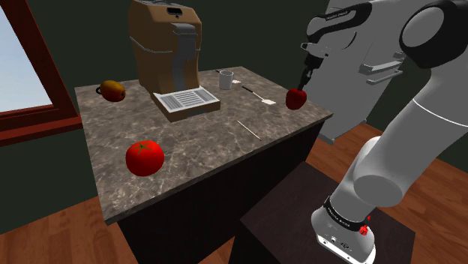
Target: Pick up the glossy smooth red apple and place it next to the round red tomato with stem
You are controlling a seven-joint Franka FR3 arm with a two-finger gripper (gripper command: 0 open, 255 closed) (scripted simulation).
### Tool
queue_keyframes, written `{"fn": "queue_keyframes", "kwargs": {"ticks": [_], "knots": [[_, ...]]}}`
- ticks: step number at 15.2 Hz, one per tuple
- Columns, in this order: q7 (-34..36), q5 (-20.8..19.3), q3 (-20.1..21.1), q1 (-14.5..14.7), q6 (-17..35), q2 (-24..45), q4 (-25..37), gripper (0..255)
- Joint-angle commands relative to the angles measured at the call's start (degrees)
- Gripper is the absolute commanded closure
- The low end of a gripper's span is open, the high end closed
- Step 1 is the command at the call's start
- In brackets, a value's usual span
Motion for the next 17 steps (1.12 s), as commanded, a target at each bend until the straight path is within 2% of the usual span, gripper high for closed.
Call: {"fn": "queue_keyframes", "kwargs": {"ticks": [1, 17], "knots": [[0.42, -0.41, 0.16, 0.01, -1.38, -0.49, 1.05, 255], [1.95, -0.94, 0.68, 0.26, -13.56, -1.0, 12.96, 255]]}}
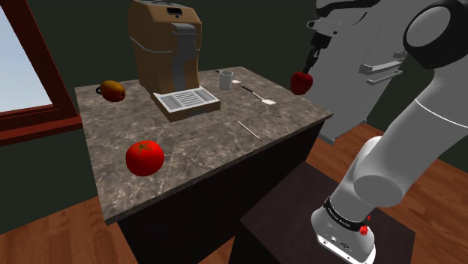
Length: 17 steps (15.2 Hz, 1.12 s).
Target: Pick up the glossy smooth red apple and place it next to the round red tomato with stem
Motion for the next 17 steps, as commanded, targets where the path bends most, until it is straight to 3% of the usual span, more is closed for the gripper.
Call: {"fn": "queue_keyframes", "kwargs": {"ticks": [1, 9, 17], "knots": [[-0.13, 0.17, -0.14, -0.03, -1.75, 0.27, 1.92, 255], [-0.33, 1.18, -0.54, -0.02, -7.48, 1.74, 8.66, 255], [14.31, -3.9, 9.37, 4.03, -4.92, -7.01, 0.22, 255]]}}
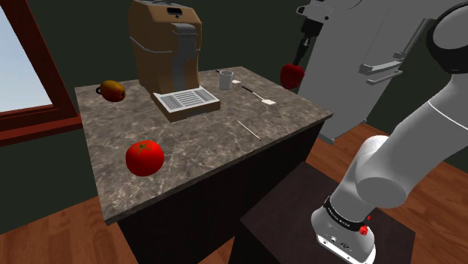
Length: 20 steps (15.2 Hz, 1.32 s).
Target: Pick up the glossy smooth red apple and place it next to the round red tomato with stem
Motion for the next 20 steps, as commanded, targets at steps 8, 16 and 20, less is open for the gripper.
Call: {"fn": "queue_keyframes", "kwargs": {"ticks": [8, 16, 20], "knots": [[14.15, -0.7, 9.76, 4.0, 1.7, -3.46, -4.33, 255], [24.73, 0.72, 16.8, 7.93, 3.17, -1.81, -4.02, 255], [29.61, 1.62, 19.86, 10.0, 3.71, 0.42, -2.26, 255]]}}
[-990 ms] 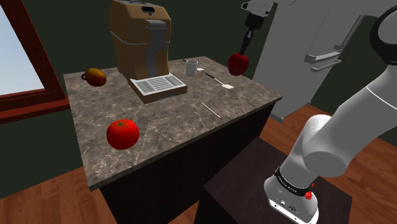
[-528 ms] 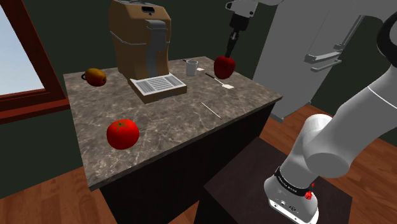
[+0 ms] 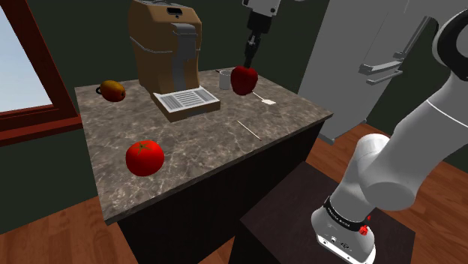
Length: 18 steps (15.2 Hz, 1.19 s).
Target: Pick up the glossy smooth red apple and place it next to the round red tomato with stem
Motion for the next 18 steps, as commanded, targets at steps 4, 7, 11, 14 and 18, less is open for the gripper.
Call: {"fn": "queue_keyframes", "kwargs": {"ticks": [4, 7, 11, 14, 18], "knots": [[5.76, 0.96, 3.47, 2.46, 0.88, 3.35, 2.61, 255], [9.09, 1.5, 5.38, 4.0, 0.89, 6.2, 5.52, 255], [13.37, 2.08, 7.7, 6.01, 0.53, 10.71, 10.51, 255], [16.44, 2.37, 9.23, 7.5, -0.12, 14.66, 15.2, 255], [20.32, 2.58, 10.99, 9.43, -1.63, 20.67, 22.85, 255]]}}
